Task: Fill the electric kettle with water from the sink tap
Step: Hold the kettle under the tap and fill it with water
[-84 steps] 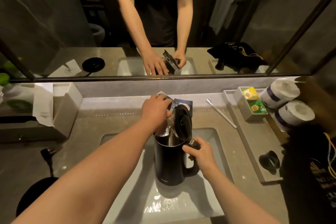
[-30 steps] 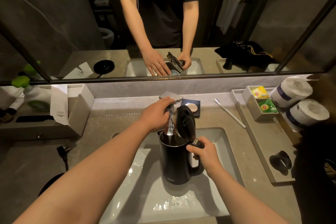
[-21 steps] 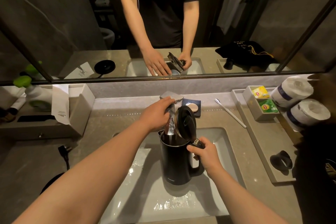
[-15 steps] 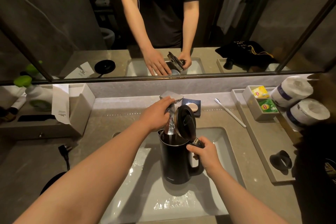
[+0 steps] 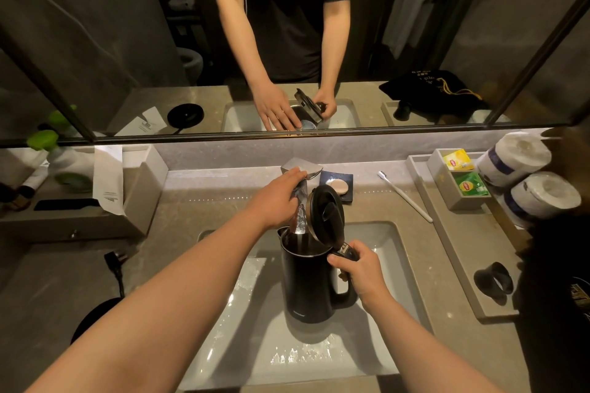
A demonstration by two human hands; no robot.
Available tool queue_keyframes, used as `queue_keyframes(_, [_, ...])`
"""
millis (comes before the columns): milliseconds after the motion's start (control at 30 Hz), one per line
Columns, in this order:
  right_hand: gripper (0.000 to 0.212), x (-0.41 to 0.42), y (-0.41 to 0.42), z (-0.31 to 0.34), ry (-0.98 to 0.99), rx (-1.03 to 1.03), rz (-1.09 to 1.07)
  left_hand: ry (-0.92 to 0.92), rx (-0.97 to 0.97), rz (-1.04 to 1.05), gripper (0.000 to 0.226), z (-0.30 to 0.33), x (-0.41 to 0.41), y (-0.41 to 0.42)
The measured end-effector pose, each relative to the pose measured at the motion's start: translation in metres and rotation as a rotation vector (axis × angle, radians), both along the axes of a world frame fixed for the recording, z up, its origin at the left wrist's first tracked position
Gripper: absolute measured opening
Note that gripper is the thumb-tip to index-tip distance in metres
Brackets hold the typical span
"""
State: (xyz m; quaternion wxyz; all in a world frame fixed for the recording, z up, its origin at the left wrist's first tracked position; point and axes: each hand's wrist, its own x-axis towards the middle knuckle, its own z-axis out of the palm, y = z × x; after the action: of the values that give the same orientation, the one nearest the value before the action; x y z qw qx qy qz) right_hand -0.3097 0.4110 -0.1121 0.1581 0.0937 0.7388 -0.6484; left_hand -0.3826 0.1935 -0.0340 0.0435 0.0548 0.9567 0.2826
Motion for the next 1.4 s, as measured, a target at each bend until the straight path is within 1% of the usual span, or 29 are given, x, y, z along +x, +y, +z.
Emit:
queue_keyframes(733, [0.017,-0.001,0.0,-0.014,0.008,-0.007,-0.012,0.005,0.013,0.022,0.065,0.001,0.004,0.003])
queue_keyframes(1400, [0.021,-0.006,0.002,-0.024,0.011,-0.015,-0.021,0.016,0.037,0.018,0.065,0.003,0.006,0.003])
